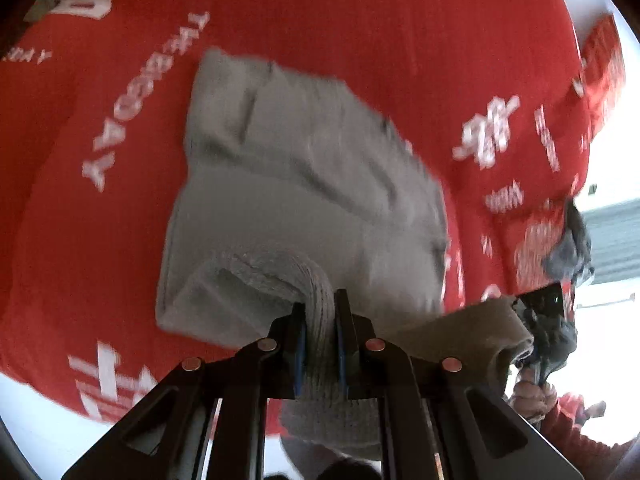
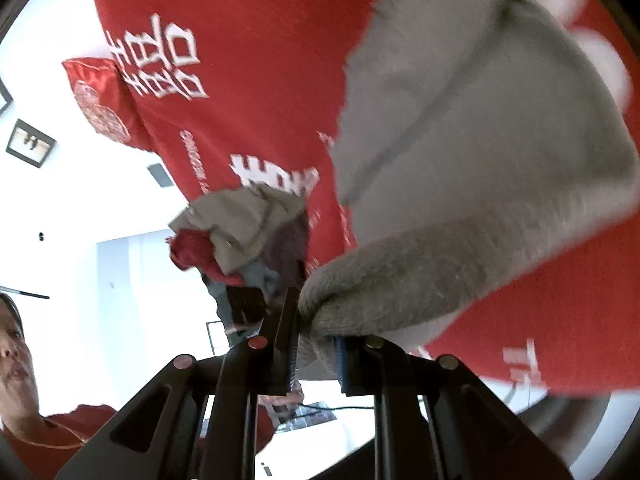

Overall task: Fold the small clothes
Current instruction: 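Fold the held hem over toward the collar with both grippers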

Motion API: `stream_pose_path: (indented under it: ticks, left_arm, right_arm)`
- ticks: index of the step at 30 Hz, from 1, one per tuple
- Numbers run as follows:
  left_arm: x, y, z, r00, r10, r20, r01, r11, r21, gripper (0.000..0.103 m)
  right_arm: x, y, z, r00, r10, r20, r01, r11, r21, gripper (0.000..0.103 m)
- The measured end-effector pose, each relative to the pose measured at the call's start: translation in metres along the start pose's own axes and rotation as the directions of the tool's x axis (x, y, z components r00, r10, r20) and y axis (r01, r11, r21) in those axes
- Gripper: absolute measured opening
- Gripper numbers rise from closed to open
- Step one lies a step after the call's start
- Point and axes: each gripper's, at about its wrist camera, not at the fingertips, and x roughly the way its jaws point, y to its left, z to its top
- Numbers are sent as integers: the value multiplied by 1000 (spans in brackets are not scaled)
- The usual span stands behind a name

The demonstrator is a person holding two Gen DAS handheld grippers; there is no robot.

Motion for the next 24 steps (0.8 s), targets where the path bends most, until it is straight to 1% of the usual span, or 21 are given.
stream_pose_path:
  ticks: [2,4,5,7,8,10,13,14,16,18,20,21,22,24]
  left_arm:
    - [6,-3,26,999,6,43,-4,1000,-29,13]
    - [14,-4,53,996,33,84,-29,998,-48,13]
    - [21,-4,69,994,45,104,-39,997,-61,13]
    - [38,1,97,990,76,123,-66,994,-86,13]
    - [47,2,106,989,83,124,-72,993,-90,13]
    - [71,5,125,985,128,116,-117,988,-97,13]
    - [108,11,146,972,224,76,-216,971,-99,13]
    - [120,13,151,964,258,61,-251,963,-95,13]
    - [132,14,157,949,313,46,-308,948,-85,14]
    - [135,11,160,941,335,40,-331,940,-80,15]
    - [130,7,162,939,344,22,-341,936,-84,15]
    - [127,6,163,941,337,12,-335,938,-89,15]
    - [121,5,164,945,327,12,-324,941,-97,15]
    - [107,-1,162,949,314,21,-311,946,-94,16]
  right_arm:
    - [0,14,27,1000,-1,12,2,1000,-22,17]
    - [-1,25,65,1000,-10,29,11,999,-41,17]
    - [2,28,77,999,-14,37,15,999,-46,17]
    - [1,30,111,998,-18,53,21,999,-50,17]
    - [0,28,129,998,-23,64,26,999,-44,17]
    - [3,16,167,994,-57,93,58,998,-11,17]
    - [9,-8,205,985,-132,109,126,990,58,17]
    - [12,-18,217,980,-165,110,157,985,77,17]
    - [15,-36,235,969,-220,109,209,973,100,19]
    - [18,-50,249,958,-269,98,256,959,123,20]
    - [22,-57,258,947,-314,67,302,943,142,21]
    - [22,-56,260,948,-313,57,303,943,141,28]
    - [21,-52,262,951,-304,57,294,947,130,45]
    - [12,-48,260,964,-255,75,245,962,119,63]
